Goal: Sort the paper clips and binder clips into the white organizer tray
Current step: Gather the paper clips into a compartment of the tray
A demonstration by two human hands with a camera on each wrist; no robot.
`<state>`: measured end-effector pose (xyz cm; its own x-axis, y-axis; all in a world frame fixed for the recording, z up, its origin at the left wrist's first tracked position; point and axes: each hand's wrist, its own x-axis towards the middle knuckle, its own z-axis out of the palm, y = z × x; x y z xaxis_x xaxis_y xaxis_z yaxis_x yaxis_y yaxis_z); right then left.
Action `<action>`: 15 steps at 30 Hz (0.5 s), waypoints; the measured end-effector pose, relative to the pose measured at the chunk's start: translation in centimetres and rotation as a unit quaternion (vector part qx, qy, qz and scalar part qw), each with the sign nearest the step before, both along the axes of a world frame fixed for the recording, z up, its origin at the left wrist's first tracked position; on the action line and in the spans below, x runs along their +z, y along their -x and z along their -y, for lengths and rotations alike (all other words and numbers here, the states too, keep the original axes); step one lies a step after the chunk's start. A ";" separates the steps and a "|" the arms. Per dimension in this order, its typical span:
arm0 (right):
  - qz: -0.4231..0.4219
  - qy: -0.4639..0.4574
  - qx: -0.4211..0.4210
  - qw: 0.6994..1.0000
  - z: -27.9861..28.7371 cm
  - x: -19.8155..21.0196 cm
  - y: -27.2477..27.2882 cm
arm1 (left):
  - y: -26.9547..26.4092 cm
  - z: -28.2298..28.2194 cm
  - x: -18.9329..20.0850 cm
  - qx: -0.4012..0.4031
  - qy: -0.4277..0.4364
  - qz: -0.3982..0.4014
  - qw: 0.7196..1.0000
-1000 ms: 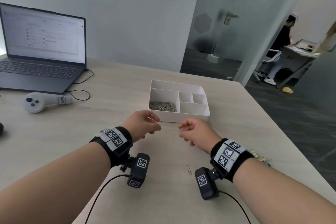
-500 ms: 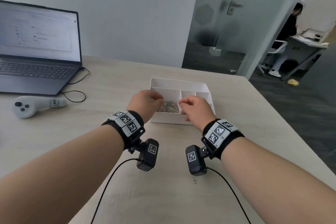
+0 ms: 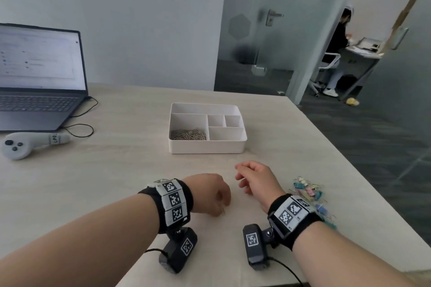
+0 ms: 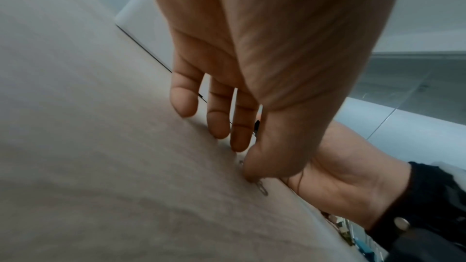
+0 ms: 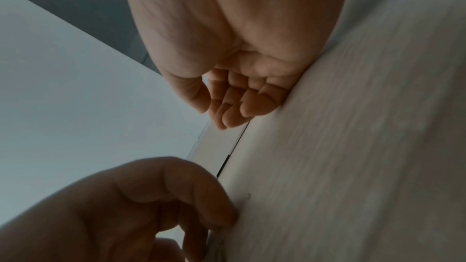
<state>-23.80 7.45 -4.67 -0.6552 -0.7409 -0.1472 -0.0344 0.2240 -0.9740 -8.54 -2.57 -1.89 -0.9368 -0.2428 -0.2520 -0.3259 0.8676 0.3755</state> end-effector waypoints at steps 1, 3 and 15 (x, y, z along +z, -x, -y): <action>0.005 0.006 0.001 1.000 -0.3 -0.1 0.0 | 0.2 -0.2 0.1 0.002 0.013 0.007 1.000; 0.008 0.014 0.008 1.000 -0.6 -0.2 0.1 | 0.6 -0.3 0.1 0.016 0.026 0.020 0.999; 0.037 0.094 0.004 0.995 -1.5 -0.8 0.8 | 0.6 3.1 -0.6 0.188 -0.094 -0.138 0.968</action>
